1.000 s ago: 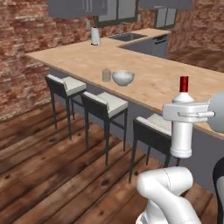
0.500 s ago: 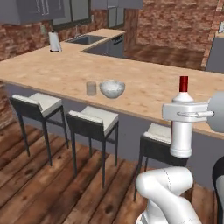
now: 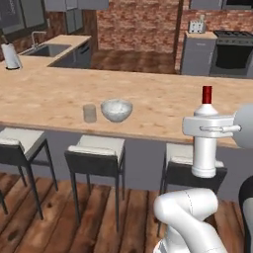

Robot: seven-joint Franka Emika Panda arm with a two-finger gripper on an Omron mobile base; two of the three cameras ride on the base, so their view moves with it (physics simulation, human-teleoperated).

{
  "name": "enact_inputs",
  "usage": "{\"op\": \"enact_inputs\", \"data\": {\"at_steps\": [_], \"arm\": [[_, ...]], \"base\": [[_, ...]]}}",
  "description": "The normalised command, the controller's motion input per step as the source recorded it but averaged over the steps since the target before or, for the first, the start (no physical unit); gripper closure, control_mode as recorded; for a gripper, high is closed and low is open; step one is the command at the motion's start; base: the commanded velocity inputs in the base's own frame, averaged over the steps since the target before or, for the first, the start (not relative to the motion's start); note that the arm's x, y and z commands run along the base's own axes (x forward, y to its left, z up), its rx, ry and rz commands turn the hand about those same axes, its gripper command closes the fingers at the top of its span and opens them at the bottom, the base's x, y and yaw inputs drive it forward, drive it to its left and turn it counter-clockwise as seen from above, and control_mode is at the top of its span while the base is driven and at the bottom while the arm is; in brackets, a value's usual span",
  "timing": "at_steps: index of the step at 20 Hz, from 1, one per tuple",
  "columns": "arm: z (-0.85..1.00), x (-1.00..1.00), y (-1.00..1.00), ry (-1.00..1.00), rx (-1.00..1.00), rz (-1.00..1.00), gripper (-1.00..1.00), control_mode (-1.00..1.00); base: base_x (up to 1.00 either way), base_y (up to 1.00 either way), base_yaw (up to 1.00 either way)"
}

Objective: There is a bowl on the dining counter. Grab a lemon wedge from the fridge and place it in the bowl. Then get the liquor bottle and glass cup from the cabinet and place them next to the bowl.

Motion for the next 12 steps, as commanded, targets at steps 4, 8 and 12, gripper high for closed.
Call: {"op": "enact_inputs", "data": {"at_steps": [4, 8, 12], "arm": [[0.0, 0.0, 0.0, 0.0, 0.0, 0.0, 1.0, 1.0], [0.0, 0.0, 0.0, 0.0, 0.0, 0.0, 1.0, 1.0], [0.0, 0.0, 0.0, 0.0, 0.0, 0.0, 1.0, 1.0]], "base": [[0.4, 0.64, -0.48], [0.45, 0.65, -0.44], [0.47, 0.67, -0.37]]}}
